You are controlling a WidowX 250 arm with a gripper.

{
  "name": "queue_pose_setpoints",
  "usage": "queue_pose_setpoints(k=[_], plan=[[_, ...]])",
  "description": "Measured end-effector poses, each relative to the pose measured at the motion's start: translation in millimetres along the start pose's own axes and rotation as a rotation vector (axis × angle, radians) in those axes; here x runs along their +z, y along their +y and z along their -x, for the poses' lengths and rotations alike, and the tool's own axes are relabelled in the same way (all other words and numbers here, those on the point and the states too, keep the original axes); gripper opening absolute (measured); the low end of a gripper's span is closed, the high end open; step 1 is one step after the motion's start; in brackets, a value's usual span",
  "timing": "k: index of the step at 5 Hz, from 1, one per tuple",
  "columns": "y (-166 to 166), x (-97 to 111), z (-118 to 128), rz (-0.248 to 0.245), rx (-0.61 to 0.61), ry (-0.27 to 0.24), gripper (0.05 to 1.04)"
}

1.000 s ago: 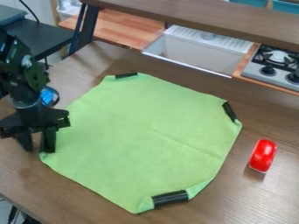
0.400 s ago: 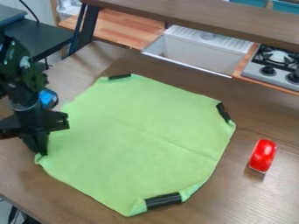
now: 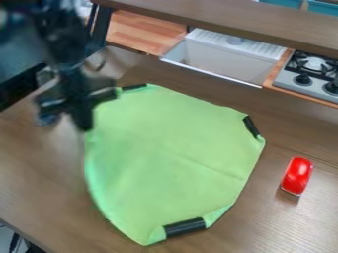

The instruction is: Fold the cloth bottom left to top right

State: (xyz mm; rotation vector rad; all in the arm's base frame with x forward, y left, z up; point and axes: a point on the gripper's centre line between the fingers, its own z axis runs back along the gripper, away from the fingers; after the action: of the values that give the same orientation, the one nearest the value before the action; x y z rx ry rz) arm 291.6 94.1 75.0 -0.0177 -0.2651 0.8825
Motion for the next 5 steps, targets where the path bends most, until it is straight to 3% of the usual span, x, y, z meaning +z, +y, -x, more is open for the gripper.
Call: queue_pose_setpoints(k=[2, 5], plan=[[-84, 3, 2, 0.041, 0.017, 0.018, 0.05], [-202, -20, 14, 0.055, 0.045, 0.018, 0.069]])
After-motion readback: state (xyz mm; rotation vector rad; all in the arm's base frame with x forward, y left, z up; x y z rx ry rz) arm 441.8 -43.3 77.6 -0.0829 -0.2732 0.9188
